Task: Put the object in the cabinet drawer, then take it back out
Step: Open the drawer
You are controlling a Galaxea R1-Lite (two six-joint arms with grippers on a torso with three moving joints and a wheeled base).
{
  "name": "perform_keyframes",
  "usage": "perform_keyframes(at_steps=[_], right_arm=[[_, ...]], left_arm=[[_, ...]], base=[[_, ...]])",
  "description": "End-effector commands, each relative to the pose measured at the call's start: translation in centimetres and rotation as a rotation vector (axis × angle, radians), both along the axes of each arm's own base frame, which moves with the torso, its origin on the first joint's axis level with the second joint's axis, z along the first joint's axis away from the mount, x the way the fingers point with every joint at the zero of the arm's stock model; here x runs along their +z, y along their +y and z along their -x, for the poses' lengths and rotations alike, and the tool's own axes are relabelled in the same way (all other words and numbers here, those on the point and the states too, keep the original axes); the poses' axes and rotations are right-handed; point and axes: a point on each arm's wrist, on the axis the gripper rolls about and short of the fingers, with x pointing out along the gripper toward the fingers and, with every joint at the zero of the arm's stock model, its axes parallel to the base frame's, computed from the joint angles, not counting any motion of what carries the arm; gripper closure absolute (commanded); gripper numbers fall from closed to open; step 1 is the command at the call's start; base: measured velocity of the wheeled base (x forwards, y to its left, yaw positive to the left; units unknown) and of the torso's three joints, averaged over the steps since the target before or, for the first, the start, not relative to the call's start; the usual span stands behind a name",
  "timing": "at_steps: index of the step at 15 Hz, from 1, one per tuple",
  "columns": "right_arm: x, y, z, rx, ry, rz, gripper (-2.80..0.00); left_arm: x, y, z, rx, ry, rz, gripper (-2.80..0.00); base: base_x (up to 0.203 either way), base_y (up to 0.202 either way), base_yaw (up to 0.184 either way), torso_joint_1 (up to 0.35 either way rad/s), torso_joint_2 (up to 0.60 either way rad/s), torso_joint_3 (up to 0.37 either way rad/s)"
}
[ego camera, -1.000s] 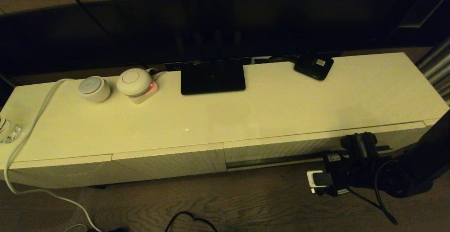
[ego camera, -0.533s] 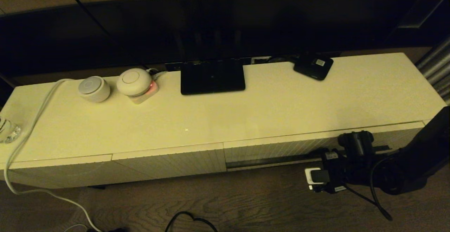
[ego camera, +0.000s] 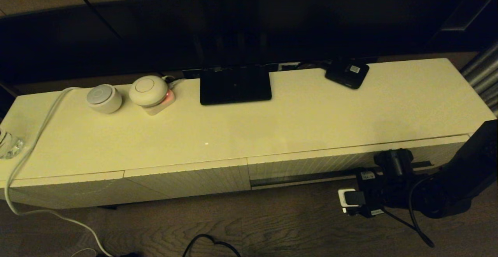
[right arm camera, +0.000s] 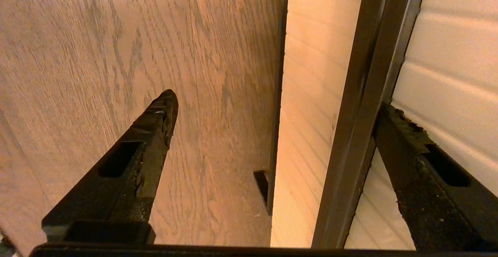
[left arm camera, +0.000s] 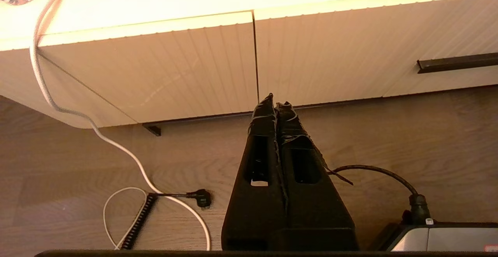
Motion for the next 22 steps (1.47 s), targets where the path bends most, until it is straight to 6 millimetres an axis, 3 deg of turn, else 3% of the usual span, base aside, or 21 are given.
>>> perform_keyframes(at_steps=[1,14,18,22], right_arm=[[-0.4,0.0,0.5,0.012,0.021,0.006,-2.80],[-2.0,0.0,6.5,0.046,0.193,0.022,-2.80],[-0.9,0.0,7.9,0.078,0.178,0.007,-2.80],[1.8,-0.3,9.1,0.082,0.090,-0.008,-2.80]], left_arm=[[-0.1,0.0,0.0,0.001,0.003,0.000,0.00],[-0.1,0.0,0.0,0.001,0.003,0.000,0.00],[-0.1,0.0,0.0,0.001,0.003,0.000,0.00],[-0.1,0.0,0.0,0.001,0.003,0.000,0.00]], base=[[0.000,0.000,0.000,0.000,0.00,0.000],[0.000,0.000,0.000,0.000,0.00,0.000],[0.000,0.000,0.000,0.000,0.00,0.000],[0.000,0.000,0.000,0.000,0.00,0.000]])
